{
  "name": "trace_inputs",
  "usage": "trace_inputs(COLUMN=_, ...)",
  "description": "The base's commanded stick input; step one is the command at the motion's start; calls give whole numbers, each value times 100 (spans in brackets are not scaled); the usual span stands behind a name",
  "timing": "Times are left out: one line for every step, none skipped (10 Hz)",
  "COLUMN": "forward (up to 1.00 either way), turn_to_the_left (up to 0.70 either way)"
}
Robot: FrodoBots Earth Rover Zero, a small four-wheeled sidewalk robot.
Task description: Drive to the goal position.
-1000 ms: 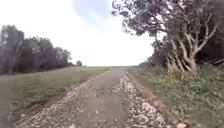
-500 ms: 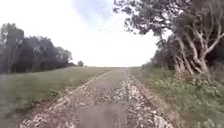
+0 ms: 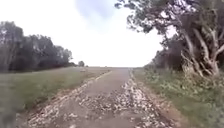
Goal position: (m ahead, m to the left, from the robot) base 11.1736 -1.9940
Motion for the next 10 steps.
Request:
trace_inputs(forward=85, turn_to_the_left=0)
trace_inputs(forward=85, turn_to_the_left=0)
trace_inputs(forward=85, turn_to_the_left=0)
trace_inputs(forward=85, turn_to_the_left=0)
trace_inputs(forward=85, turn_to_the_left=0)
trace_inputs(forward=85, turn_to_the_left=0)
trace_inputs(forward=85, turn_to_the_left=0)
trace_inputs(forward=85, turn_to_the_left=-2)
trace_inputs(forward=85, turn_to_the_left=-8)
trace_inputs(forward=85, turn_to_the_left=-27)
